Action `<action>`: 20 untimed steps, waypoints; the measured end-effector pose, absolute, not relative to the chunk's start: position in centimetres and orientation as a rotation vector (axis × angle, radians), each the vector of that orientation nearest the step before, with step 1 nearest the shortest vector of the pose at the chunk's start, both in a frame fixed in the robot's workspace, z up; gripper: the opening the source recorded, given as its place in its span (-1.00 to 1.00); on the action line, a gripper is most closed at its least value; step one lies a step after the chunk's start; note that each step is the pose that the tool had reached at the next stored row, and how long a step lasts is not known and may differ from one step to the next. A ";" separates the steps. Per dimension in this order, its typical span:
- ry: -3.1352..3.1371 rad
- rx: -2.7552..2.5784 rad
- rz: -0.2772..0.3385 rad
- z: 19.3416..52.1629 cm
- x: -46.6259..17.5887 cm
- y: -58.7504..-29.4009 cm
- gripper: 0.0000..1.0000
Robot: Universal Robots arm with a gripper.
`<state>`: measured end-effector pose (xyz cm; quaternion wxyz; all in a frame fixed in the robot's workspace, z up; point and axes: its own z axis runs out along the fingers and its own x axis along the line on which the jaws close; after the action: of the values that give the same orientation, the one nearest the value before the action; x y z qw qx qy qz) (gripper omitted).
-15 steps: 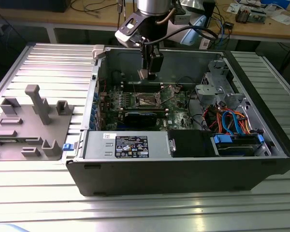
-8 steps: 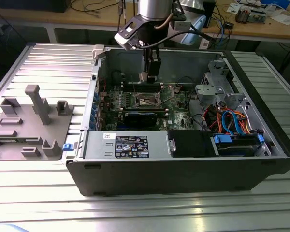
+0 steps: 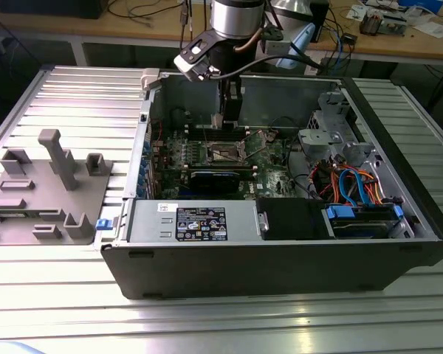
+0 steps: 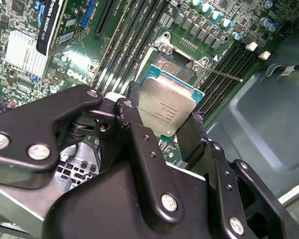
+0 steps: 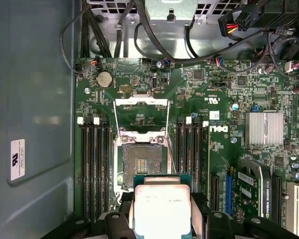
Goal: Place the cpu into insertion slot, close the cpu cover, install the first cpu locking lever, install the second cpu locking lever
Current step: 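Place the cpu into insertion slot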
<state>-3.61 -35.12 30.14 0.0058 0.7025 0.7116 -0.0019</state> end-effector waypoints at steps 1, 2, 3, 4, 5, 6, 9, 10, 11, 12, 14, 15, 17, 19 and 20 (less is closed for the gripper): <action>2.227 2.199 -0.006 30.1 -3.6 -35.1 0.08; 2.227 2.199 -0.006 30.1 -3.6 -35.1 0.08; 2.227 2.199 -0.006 30.1 -3.6 -35.1 0.08; 2.227 2.199 -0.006 30.1 -3.6 -35.1 0.08; 2.227 2.199 -0.006 30.1 -3.6 -35.1 0.08; 2.227 2.199 -0.006 30.1 -3.6 -35.1 0.08; 2.227 2.199 -0.007 30.1 -3.6 -35.1 0.08; 2.227 2.199 -0.007 30.1 -3.6 -35.1 0.08; 2.227 2.198 -0.007 30.1 -3.6 -35.1 0.08; 2.227 2.198 -0.008 30.1 -3.6 -35.1 0.08; 2.224 2.195 -0.013 30.0 -3.6 -35.1 0.08; 2.222 2.194 -0.016 29.8 -3.6 -35.1 0.08; 2.217 2.188 -0.027 29.5 -3.4 -35.0 0.08; 2.216 2.187 -0.029 28.9 -3.0 -34.7 0.08; 2.217 2.186 -0.030 28.6 -2.9 -34.5 0.08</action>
<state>-2.92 -34.50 28.61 0.0141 0.7021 0.7119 -0.0095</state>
